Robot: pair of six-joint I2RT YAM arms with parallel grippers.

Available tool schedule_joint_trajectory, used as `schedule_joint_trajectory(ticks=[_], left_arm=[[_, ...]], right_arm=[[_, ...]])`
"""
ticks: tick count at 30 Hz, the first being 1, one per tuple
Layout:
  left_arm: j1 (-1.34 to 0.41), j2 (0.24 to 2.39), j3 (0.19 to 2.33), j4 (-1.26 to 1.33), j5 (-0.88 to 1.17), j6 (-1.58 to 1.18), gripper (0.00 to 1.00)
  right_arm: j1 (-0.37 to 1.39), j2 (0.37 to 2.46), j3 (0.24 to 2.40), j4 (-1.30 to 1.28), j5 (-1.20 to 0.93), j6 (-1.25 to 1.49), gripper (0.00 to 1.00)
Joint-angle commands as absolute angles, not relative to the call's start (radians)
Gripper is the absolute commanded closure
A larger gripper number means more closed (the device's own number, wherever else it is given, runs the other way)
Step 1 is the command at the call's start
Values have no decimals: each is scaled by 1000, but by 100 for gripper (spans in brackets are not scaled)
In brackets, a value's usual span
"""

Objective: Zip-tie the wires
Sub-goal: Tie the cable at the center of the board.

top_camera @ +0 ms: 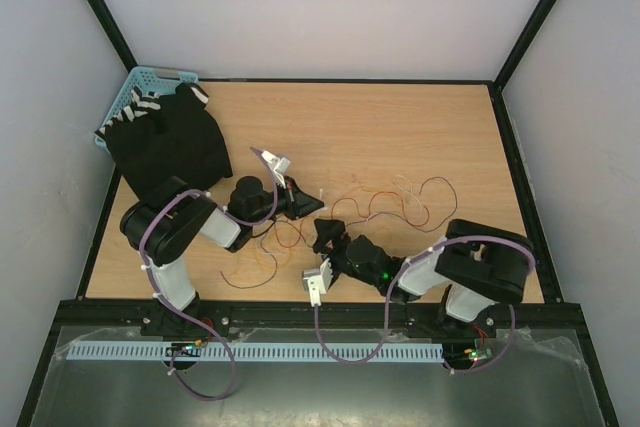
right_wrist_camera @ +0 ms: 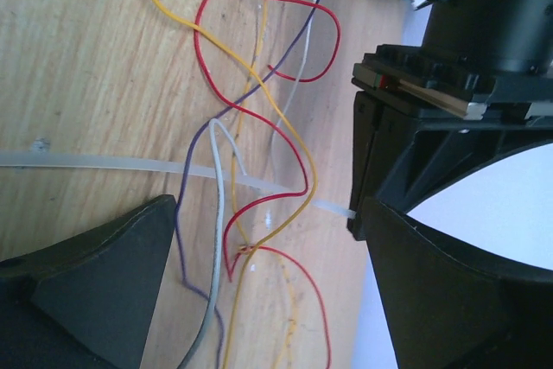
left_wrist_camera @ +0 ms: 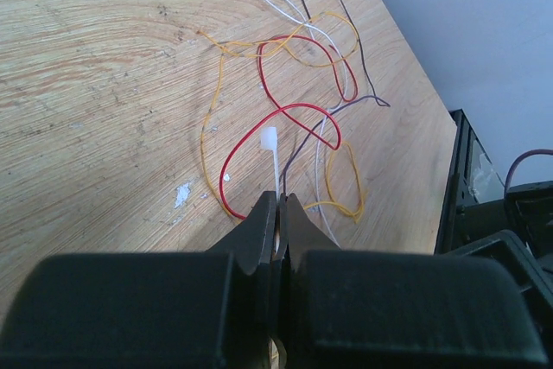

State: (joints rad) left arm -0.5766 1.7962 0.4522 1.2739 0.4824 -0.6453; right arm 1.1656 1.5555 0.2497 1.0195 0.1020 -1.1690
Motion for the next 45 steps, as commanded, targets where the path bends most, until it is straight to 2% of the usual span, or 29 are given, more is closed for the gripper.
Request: schedule_joint_trajectory(ticks=[1,8,15,27,39,42,45], left_arm=[[-576,1781,444,1327,496,-677,100],[-585,1774,442,1326,490,-691,100],[-597,1782,457,1326,497,-710,100],[-606,1797,463,1326,501,-720,100],[-598,1811,468,1326,530,-733,100],[-597,1812,467,1326,531,-734,100],[-595,1813,469,1326,531,-736,100]], right_arm=[[1173,1654,254,1217,152,-1302,1],[1173,1776,263,1344,166,-1372,1],[1180,1796,263,1353,132,-1399,1],[1257,1929,246,1529,183,-1436,0],[1314,1940,248,1493,192,-1432,11],[1327,1947,251,1487,199,-1434,17],[1341,1962,252,1490,213,-1435,27]])
